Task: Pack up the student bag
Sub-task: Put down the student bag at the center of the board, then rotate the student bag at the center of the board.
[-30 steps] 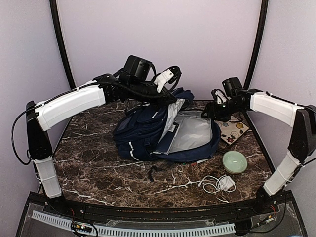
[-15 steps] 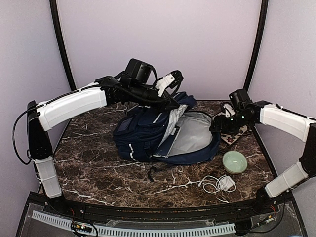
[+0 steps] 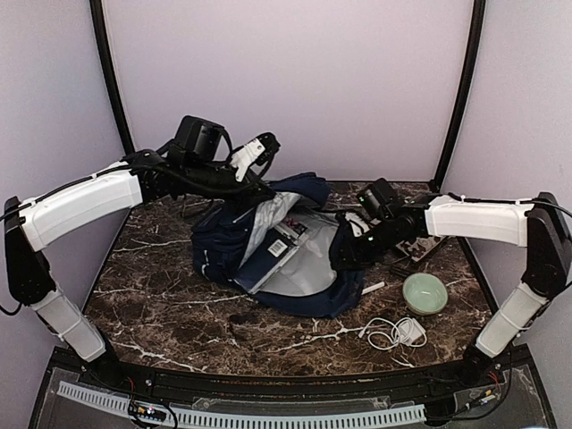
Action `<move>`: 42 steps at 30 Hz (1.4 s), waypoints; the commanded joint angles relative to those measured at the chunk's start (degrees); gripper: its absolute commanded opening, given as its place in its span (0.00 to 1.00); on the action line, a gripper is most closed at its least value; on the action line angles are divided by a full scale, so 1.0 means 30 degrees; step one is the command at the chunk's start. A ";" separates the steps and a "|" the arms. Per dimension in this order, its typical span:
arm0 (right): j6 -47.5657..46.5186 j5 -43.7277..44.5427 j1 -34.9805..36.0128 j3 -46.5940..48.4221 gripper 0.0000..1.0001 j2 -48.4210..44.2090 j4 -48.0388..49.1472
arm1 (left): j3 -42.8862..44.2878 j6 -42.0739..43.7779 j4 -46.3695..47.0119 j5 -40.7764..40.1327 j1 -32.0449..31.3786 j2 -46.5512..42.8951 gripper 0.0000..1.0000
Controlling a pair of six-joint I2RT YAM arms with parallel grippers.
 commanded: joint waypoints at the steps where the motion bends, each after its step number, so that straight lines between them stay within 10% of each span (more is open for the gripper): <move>1: 0.0210 -0.4573 0.4306 0.2355 0.29 0.1411 0.3165 | -0.2233 0.0978 -0.1750 -0.3673 0.2613 -0.2261 0.06; 12: -0.3005 -0.7645 0.6629 0.4646 0.72 0.0830 0.1988 | -0.6982 0.5856 -0.2337 0.8297 0.2635 -0.9988 0.98; 15: -0.4292 -0.7734 0.6000 0.4420 0.97 -0.0468 0.0927 | -0.7013 0.5999 -0.2024 1.0043 0.2635 -1.0529 0.99; 25: -0.3775 -0.3275 -0.1480 0.3255 1.00 -0.1184 0.2872 | -0.3164 0.1363 -0.2863 0.0260 0.2901 -0.4053 0.89; 33: -0.1484 -0.2482 -0.1960 0.4865 0.52 0.3888 0.3409 | -0.1543 -0.0823 -0.2660 -0.2030 0.4427 -0.0694 0.83; 42: 0.0398 -0.1952 -0.0895 0.5079 0.43 0.5881 0.5302 | -0.4063 -0.3195 -0.1344 -0.2132 0.8510 -0.0778 0.84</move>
